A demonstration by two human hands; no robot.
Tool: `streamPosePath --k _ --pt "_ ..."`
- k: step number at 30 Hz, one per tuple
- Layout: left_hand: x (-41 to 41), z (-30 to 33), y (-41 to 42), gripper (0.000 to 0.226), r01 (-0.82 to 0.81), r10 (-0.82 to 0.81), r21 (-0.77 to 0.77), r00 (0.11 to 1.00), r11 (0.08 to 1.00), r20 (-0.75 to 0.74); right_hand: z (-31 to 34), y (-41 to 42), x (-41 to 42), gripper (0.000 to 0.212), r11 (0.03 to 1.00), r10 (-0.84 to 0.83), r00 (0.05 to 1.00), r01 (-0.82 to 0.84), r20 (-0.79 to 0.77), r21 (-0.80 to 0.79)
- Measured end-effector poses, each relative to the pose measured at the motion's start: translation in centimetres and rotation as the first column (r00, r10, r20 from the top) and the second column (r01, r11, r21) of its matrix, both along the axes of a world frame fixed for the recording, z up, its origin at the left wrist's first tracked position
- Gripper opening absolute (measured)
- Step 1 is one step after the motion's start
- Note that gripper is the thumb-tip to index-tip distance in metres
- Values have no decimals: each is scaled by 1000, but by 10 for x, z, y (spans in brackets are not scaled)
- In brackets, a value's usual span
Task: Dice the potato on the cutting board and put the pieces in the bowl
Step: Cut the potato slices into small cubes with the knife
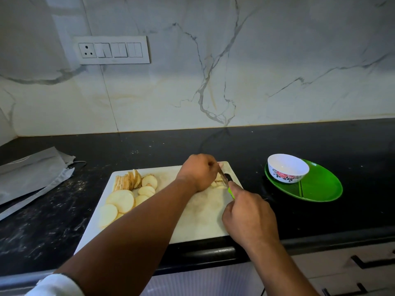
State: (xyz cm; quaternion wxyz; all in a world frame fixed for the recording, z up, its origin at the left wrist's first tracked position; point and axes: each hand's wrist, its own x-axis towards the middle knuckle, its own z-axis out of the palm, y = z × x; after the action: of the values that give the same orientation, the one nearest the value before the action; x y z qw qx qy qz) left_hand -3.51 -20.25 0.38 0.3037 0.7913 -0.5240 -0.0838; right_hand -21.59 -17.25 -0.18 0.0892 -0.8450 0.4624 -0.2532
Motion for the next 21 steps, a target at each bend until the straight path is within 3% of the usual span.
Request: streamPosePath --k 5,8,13,17,21 --pt "-4 9 13 54 -107 34 -199 939 974 -341 1 2 0 59 1000 -20 1000 20 -2 -15" --pt "-13 8 17 59 -153 39 -224 895 962 -445 2 5 1 57 999 -33 999 33 -10 -23" --pt "-13 20 26 70 -346 15 -342 721 874 -693 3 11 -2 58 1000 -23 999 24 43 -17" --pt "9 42 46 72 -378 -60 -385 643 842 -763 -1 18 -9 54 986 166 977 -162 132 -43" --pt "43 58 96 48 -301 -114 -446 710 843 -695 -1 26 -8 49 954 296 954 -293 39 -71"
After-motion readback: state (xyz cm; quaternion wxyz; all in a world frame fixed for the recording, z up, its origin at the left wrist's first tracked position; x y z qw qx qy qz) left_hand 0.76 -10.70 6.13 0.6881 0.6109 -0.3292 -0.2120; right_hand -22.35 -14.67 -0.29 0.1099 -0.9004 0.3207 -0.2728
